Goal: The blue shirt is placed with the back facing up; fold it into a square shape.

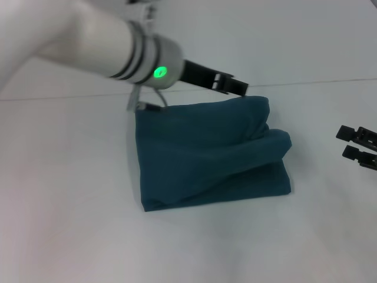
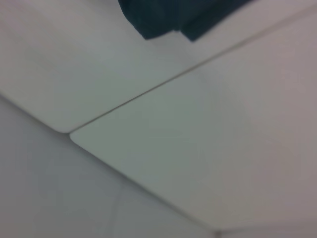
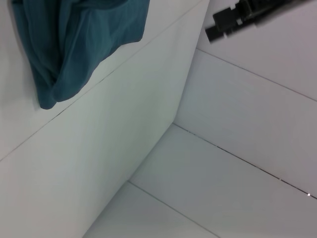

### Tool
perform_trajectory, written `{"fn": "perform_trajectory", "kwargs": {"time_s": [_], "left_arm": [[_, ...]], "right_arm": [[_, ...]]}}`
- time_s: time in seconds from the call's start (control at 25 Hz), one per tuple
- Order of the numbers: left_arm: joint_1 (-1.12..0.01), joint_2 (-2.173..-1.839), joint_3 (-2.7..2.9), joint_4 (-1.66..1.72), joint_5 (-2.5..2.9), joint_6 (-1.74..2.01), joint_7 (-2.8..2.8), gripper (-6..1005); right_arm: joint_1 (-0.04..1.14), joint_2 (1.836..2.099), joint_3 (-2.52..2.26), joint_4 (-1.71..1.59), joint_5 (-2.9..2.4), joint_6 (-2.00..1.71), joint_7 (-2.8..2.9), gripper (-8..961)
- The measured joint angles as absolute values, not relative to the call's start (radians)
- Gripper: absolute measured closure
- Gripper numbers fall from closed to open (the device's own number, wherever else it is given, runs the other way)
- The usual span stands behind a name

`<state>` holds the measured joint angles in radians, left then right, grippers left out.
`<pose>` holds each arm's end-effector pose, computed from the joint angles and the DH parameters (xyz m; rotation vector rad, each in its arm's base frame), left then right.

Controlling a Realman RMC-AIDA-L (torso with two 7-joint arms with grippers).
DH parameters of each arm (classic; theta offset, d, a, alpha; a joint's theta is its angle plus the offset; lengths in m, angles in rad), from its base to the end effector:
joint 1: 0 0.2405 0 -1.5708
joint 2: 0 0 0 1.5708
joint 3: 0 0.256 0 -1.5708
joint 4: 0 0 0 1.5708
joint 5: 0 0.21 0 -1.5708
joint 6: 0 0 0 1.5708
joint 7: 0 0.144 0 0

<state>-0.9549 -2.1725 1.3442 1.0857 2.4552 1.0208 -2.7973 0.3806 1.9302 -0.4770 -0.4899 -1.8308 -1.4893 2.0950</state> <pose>-0.0360 0.4321 -0.0512 -2.4863 -0.9233 -0.2254 0.3496 0.3081 0.0756 -1.8900 1.7539 1.1179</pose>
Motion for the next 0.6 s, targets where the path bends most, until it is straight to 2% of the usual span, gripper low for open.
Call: {"fn": "perform_trajectory", "kwargs": {"time_s": [0.08,0.44,0.6], "left_arm": [[-0.92,-2.173,1.282,1.056,2.395,1.037,-2.8,239],[-0.757,-2.163,0.947,0.88,2.064,1.257,-2.682,247],[-0.732,-2.156,0.845,0.817,2.04,1.368,-2.628,250]], "right_arm": [[0.381,1.927,-0.477,-0.489,-1.832,-1.489,2.097,6],[0.385,1.914,-0.477,-0.498,-1.861,-1.489,2.125,6],[0.412,1.89,-0.477,-0.52,-1.924,-1.498,2.17,6]]}}
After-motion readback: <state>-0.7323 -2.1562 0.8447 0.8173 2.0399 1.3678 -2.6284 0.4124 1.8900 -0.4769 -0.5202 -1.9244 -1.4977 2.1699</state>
